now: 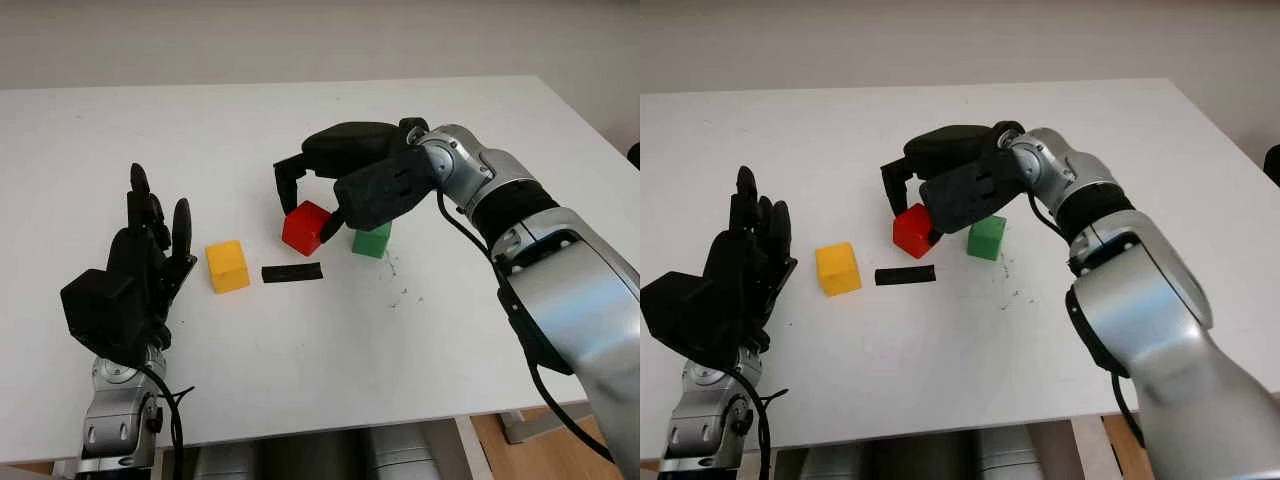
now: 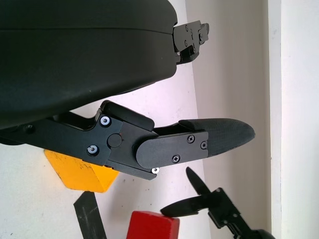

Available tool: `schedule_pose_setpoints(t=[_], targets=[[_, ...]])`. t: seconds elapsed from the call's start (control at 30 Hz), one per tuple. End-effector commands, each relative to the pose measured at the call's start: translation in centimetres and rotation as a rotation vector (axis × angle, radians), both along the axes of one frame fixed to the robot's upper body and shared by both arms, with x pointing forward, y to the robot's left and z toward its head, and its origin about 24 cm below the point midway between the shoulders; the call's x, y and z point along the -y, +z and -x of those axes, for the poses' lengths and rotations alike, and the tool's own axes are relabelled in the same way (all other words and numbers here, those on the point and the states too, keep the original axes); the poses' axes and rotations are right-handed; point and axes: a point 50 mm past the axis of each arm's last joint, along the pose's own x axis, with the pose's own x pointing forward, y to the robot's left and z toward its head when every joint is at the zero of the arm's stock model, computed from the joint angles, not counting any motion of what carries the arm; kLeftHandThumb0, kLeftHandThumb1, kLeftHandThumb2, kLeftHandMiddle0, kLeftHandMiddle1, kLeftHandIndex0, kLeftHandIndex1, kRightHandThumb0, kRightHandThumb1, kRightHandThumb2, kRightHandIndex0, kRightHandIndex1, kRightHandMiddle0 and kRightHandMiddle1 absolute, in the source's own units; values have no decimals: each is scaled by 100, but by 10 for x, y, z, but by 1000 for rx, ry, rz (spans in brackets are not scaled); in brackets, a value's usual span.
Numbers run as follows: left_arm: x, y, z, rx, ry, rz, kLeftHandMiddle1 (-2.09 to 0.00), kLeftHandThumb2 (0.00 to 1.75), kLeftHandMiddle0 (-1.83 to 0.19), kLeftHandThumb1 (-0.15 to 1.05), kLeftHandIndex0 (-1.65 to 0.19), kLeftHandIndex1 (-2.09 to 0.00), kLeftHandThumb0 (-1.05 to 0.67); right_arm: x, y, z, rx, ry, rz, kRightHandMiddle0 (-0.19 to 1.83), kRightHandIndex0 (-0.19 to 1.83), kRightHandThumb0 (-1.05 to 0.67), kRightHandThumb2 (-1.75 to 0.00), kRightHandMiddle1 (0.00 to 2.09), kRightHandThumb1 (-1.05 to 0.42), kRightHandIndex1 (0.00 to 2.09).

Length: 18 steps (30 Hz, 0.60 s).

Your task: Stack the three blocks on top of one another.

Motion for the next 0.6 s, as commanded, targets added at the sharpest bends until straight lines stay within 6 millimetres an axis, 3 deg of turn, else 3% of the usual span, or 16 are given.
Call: schedule_pose_setpoints(t=[0.0, 0.57], targets=[[1, 4, 0, 21, -5, 7, 0, 56, 19, 105, 19, 0, -75, -2, 1, 1, 29, 21, 21, 39, 30, -42, -6, 158, -91, 5], [0, 3, 0, 22, -3, 5, 0, 57, 19, 105, 19, 0, -75, -17, -18, 12, 35, 140, 30, 36, 30, -40, -6, 154, -93, 5]])
